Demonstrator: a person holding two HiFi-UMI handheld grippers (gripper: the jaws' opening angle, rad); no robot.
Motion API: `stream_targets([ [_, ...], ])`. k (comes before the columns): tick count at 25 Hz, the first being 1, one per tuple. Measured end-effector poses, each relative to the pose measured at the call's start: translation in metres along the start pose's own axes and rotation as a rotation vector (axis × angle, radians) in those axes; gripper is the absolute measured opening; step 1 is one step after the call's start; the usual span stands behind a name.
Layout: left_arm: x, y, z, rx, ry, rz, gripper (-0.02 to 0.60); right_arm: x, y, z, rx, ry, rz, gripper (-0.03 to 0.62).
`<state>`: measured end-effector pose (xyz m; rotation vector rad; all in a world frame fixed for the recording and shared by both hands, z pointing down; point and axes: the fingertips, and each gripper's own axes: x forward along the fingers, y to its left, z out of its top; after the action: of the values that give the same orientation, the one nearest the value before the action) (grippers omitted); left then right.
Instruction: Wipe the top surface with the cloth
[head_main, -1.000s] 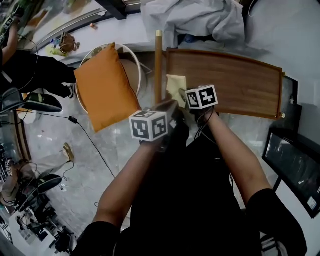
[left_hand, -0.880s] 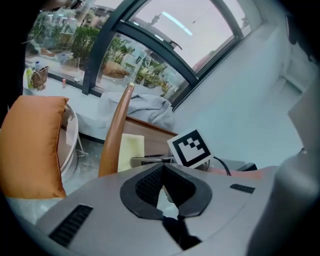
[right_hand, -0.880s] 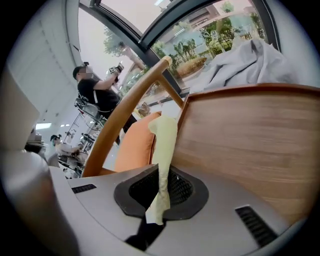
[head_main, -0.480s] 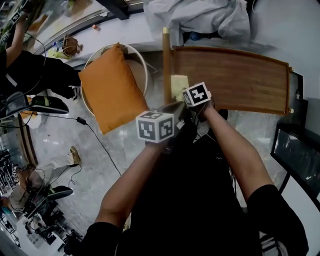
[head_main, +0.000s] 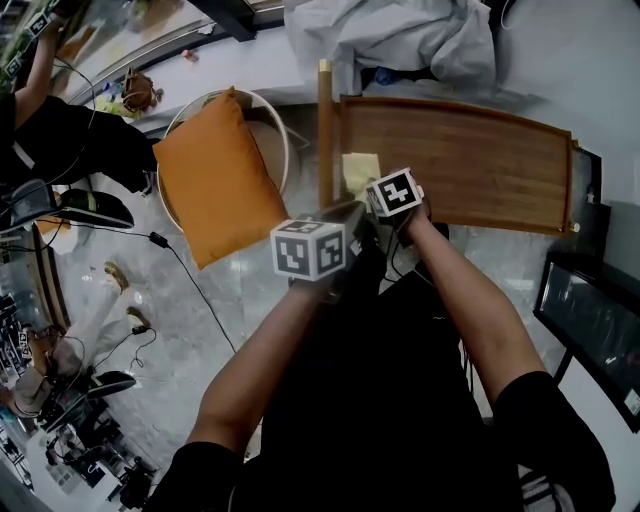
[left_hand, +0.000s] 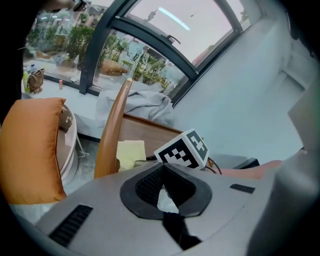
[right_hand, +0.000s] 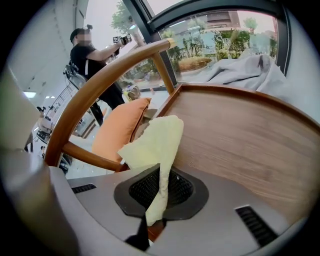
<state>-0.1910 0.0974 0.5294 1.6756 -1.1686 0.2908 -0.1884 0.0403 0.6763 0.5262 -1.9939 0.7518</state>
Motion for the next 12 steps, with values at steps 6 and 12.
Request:
stream_targets([
  [6,0.021,-0.015,-0.002,-0.022,0.011,0.016,0.008,-0.022,-0.037,-0.024,0.084,0.008,0.016,0.032],
  [12,0.051,-0.049,-0.003,-0.018,0.029,0.004,0.009,-0.055,-0.089,-0.048,0.071,0.018,-0.043,0.032],
])
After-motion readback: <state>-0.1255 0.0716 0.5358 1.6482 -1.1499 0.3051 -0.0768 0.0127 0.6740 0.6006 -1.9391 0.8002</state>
